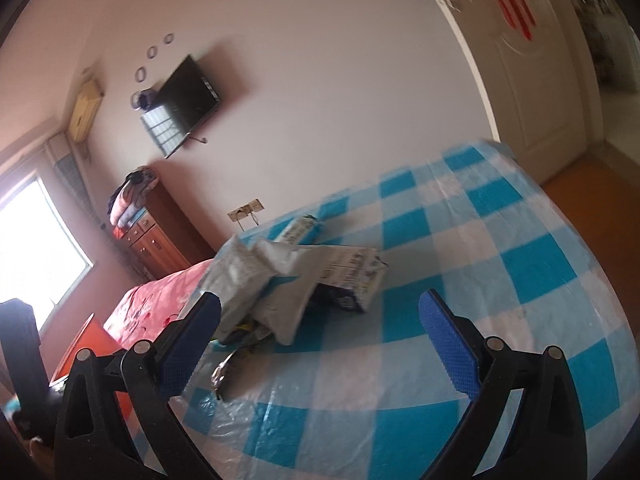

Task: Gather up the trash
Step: 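Grasp the silver snack bag with the left tool and lift it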

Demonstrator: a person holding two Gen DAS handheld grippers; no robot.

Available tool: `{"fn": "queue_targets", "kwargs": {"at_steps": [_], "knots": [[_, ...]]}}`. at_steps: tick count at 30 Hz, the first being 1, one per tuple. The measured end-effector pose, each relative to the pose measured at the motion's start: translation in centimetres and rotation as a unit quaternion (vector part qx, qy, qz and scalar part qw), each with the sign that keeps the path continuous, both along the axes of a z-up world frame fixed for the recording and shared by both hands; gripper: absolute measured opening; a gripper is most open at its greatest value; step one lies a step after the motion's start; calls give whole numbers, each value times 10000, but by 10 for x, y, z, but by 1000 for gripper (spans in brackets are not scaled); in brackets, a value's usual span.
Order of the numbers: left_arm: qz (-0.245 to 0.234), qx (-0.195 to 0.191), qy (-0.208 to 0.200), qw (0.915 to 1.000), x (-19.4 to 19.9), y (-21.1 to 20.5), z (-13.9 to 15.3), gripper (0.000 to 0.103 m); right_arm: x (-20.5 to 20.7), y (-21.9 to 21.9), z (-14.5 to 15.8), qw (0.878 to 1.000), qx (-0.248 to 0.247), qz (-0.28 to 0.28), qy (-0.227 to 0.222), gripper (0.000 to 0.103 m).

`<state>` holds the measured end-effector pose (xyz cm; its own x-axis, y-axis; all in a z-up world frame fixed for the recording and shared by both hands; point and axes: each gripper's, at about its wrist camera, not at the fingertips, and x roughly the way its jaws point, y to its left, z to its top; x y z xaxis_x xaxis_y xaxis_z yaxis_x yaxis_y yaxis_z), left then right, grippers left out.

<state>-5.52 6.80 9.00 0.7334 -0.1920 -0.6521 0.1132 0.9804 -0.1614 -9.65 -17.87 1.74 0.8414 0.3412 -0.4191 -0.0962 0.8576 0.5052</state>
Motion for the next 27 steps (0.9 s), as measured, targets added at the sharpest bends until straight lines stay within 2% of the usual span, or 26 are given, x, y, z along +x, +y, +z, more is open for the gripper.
{"fn": "queue_targets", "kwargs": {"at_steps": [2,4,7,11,14,19,27], "knots": [[32,-537,139,9985,15,-2,4,89,3,-7,-3,9999,85,-36,61,98],[112,-895,257,9956,30,-6,6,89,5,-14,-6,9998,136,-77,121,98],[316,-1187,374,9917,56,-14,9,89,8,-21,-10,9994,245,-88,210,98],[769,-1050,533,9901,92,-24,12,89,9,-26,-13,9991,334,-31,246,98],[1009,-805,849,9880,120,-33,5,89,9,-27,-12,9993,302,-4,201,98],[1201,-452,1194,9845,145,-44,-9,89,11,-29,-15,9995,271,57,177,98],[1469,72,1375,9795,171,-49,-22,89,14,-35,-21,9980,546,188,266,98]]}}
